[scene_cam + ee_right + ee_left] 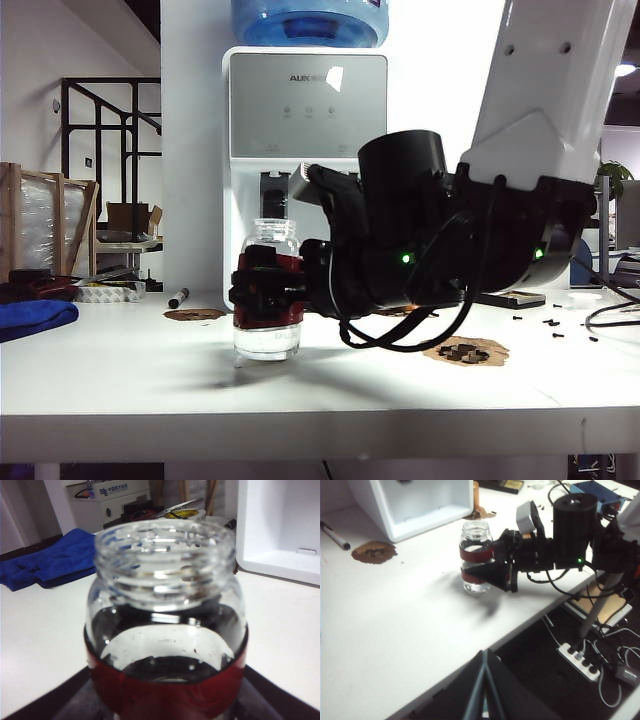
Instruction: Pick up the water bottle with two loops of red belts, then reach the front water dispenser and gently press the gray-black baffle horizontally to get a little water.
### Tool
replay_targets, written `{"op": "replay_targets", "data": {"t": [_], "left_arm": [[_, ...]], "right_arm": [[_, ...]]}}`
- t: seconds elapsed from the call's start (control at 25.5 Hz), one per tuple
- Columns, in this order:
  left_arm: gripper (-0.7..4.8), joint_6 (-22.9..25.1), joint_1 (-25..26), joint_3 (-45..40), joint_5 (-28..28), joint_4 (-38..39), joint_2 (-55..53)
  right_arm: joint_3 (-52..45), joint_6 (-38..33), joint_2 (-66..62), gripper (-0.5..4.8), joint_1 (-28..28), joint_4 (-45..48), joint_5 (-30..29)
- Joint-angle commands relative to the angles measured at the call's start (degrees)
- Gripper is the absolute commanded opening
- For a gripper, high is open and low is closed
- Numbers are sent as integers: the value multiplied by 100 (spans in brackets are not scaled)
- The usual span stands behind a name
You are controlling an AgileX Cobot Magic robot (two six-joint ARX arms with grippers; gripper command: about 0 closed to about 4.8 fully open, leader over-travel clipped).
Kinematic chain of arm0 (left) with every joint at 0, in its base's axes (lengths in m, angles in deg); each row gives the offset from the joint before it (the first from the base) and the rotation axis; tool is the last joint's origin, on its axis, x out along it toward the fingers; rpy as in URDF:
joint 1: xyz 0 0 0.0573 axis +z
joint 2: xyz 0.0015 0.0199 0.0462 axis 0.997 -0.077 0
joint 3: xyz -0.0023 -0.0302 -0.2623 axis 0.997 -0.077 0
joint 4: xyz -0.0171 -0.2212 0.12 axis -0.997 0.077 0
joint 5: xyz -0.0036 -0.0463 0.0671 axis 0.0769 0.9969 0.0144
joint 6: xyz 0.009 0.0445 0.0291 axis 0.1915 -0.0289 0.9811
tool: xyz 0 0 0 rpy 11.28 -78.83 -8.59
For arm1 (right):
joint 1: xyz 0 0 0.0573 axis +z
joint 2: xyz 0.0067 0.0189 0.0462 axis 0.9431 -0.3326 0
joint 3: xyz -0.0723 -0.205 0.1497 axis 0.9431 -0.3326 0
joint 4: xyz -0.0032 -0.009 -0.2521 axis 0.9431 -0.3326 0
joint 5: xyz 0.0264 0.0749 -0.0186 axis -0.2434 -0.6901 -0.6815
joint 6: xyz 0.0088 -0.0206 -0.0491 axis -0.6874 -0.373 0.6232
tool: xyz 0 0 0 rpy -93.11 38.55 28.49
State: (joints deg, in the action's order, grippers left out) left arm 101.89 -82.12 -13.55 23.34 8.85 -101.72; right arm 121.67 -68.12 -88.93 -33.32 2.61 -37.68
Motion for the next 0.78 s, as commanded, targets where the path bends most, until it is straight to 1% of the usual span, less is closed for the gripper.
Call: {"op": "replay_targets", "data": {"t": [0.04, 0.2, 0.35, 0.47, 0.63, 0.78], "left_arm": [[-4, -162, 0, -76, -133, -297, -13], [-4, -304, 0, -227, -291, -619, -13], [-4, -361, 0, -470, -592, -1080, -13], [-4, -597, -2, -546, -651, -1283, -13], [-4, -940, -2, -546, -761, -1499, -13], [-4, -1088, -2, -549, -933, -1672, -13]], "right_arm": [[-11, 59, -63, 5, 55, -367, -81], [-11, 337, -59, 5, 55, -369, -70], [-11, 494, -37, 3, 55, -345, -74], [-11, 726, -31, -2, 55, 162, 48], [7, 599, -31, -2, 55, 605, 348], [7, 409, -63, -2, 55, 837, 428]]}}
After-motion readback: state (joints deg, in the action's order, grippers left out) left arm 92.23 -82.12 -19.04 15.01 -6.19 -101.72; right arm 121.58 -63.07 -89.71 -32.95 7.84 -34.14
